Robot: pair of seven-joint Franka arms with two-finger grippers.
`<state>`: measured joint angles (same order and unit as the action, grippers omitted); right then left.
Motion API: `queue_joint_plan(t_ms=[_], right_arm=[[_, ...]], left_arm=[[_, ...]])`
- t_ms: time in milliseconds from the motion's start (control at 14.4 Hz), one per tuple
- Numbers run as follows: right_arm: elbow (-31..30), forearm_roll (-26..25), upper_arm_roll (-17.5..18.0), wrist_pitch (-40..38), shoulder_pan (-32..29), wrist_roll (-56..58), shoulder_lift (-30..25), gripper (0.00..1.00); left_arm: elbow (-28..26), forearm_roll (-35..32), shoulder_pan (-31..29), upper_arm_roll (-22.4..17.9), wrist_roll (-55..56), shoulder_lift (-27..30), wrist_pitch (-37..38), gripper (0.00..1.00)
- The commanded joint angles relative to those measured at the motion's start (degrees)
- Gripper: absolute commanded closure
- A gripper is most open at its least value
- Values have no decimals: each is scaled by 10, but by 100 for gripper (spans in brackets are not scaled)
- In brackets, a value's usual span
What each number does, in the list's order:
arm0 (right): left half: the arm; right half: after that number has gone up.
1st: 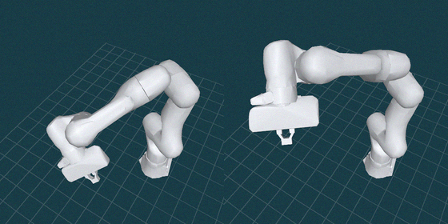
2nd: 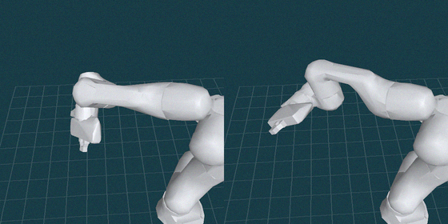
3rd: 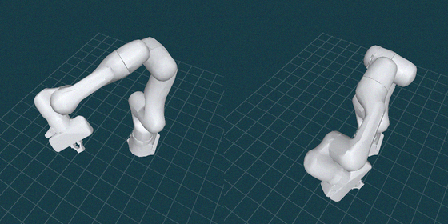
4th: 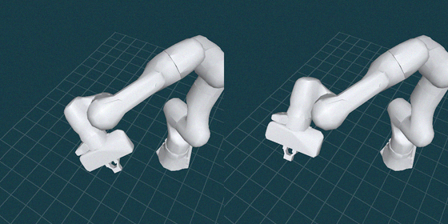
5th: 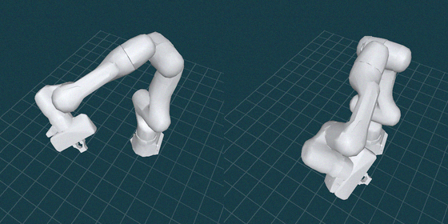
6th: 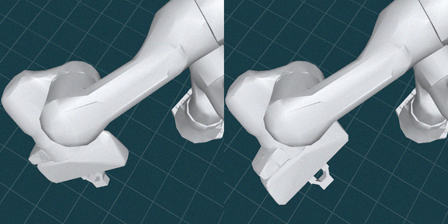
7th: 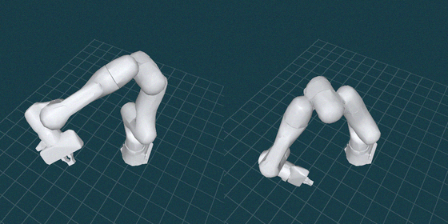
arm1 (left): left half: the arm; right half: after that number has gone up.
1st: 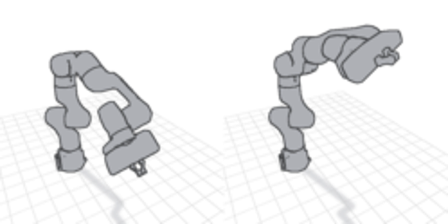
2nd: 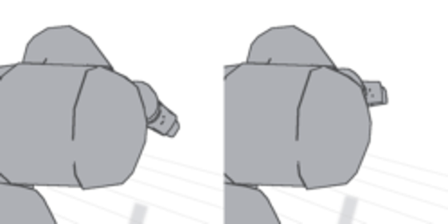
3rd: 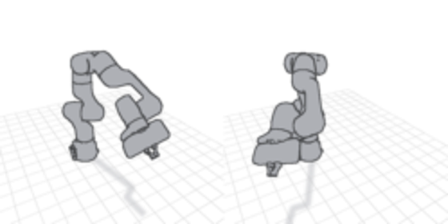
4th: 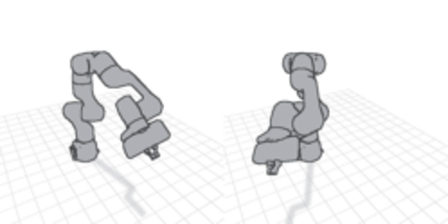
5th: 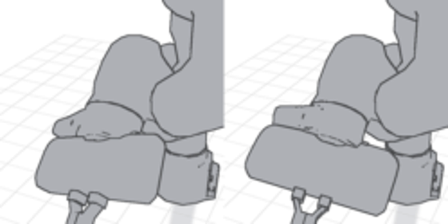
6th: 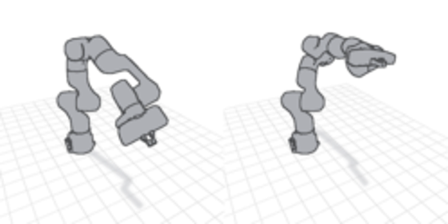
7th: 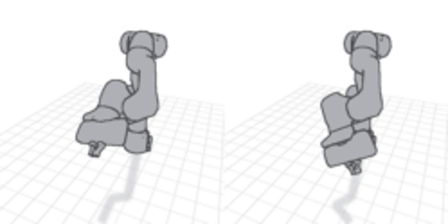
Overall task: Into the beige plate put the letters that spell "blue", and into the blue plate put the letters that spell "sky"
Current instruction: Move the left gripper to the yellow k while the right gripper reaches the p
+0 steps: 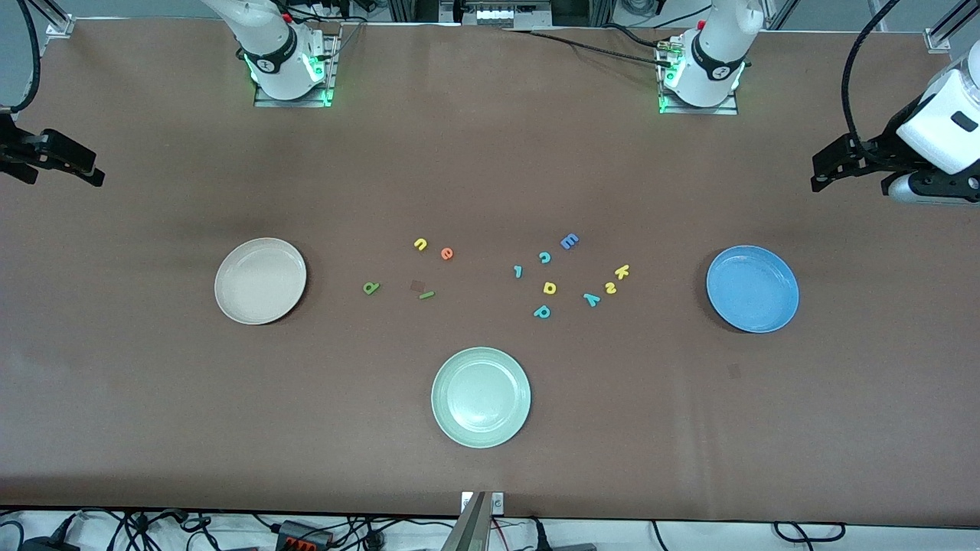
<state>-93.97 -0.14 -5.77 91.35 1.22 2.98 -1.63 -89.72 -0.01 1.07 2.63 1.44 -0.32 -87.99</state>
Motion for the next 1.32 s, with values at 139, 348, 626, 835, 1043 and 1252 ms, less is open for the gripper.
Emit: queue_joint_plan(t_ms=[139,348,626,835,1043,1252], right_arm=[[-10,-7,1,5,4,4,-8,0],[-9,-7,2,2,6,8,-4,0],[-9,-7,1,-4,5,9,3,0],[-9,-7,1,-6,5,9,4,0],[-9,-7,2,-9,7,13,7,0],[-13,-4,2,-18,40,12,29,0]], left_arm=[[15,-3,0,-2,-9,-4,12,0],[15,-3,0,1,-11,-4,12,0],[15,-3,3,4,-10,-6,30,0],[17,-1,18,7,-12,-39,61,0],[17,0,41,7,-12,-67,73,0],[11,0,71,7,-13,-101,70,0]])
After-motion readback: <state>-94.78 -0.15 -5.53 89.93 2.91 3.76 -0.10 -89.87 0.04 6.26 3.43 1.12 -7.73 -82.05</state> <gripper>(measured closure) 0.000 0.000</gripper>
